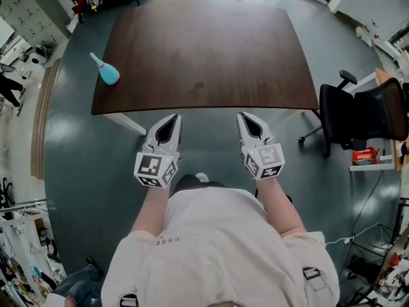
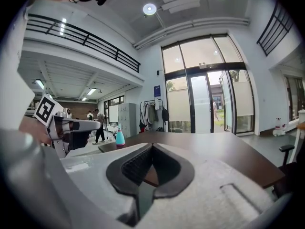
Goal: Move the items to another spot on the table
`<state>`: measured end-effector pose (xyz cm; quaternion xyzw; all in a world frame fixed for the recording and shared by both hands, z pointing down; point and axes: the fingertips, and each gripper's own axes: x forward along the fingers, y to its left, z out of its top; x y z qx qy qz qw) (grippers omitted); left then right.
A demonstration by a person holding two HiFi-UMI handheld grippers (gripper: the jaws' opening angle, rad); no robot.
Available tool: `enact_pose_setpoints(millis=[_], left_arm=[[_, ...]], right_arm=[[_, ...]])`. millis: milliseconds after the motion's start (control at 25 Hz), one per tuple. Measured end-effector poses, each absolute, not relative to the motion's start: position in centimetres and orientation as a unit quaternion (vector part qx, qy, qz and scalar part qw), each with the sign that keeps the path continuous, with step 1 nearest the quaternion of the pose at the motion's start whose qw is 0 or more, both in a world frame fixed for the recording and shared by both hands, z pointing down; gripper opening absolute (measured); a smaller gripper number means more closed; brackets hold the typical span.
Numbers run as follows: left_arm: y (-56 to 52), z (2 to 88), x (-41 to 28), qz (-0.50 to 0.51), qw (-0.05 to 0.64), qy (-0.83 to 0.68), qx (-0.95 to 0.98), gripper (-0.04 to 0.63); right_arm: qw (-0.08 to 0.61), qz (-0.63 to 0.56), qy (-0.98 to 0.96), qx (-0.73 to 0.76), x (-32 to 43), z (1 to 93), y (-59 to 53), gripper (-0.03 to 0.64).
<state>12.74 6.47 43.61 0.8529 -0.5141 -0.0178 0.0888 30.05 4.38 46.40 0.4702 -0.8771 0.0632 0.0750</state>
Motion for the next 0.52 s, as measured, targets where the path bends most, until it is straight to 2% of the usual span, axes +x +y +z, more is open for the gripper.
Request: enact_pose_setpoints(millis=[520], left_arm=[[6.16,43.54,12.52,-0.009,0.087,-0.504,0.859,0.015]], right_arm=[[0.081,0.065,-0.876,0.471,29.5,46.51,4.44,-0.009]])
